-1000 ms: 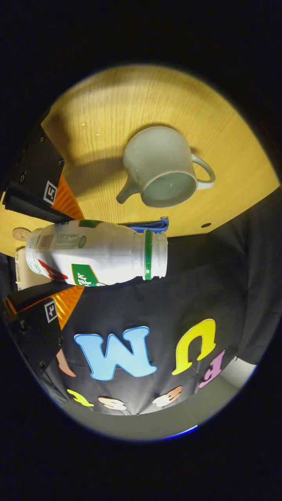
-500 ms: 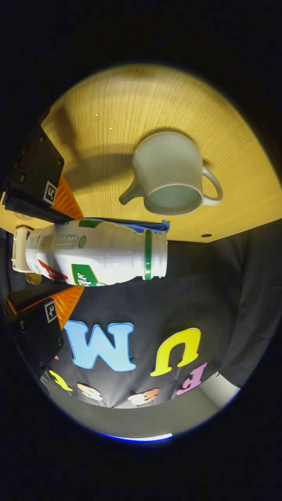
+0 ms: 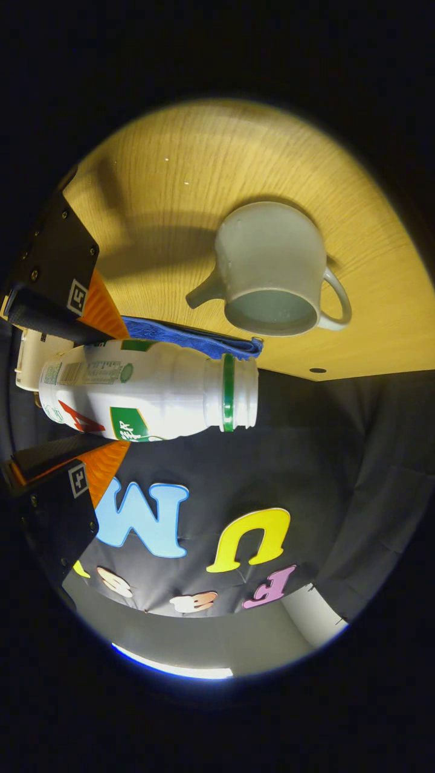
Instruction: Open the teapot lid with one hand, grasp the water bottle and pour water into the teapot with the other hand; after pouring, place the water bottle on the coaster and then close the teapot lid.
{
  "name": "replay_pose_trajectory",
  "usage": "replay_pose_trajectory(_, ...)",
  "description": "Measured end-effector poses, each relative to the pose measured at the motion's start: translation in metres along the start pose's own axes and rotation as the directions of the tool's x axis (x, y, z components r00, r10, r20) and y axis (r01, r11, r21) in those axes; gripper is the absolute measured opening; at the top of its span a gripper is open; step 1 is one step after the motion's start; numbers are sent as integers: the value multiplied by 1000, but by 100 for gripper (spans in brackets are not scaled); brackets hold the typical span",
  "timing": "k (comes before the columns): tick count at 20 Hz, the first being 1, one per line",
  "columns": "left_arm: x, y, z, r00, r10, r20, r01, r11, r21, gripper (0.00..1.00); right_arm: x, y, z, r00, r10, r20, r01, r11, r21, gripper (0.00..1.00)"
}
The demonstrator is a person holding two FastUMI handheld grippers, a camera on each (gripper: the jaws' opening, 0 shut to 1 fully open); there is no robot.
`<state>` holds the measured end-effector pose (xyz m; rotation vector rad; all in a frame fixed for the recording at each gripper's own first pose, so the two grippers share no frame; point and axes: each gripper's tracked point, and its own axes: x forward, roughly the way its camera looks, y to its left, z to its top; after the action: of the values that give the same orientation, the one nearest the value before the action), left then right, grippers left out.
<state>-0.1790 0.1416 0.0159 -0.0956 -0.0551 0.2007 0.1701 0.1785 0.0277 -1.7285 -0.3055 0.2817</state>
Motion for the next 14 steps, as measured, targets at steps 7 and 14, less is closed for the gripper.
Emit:
replay_pose_trajectory(7,1,1,-1,1000,-1,-6,1,1000,-1,10,1,-6,-3,1000,-17,5,17,998,-59,74)
replay_pose_trajectory(14,-2,4,1,1000,4,-3,-4,1000,4,14,1,-13,1,999,-29,14,30,994,-107,74)
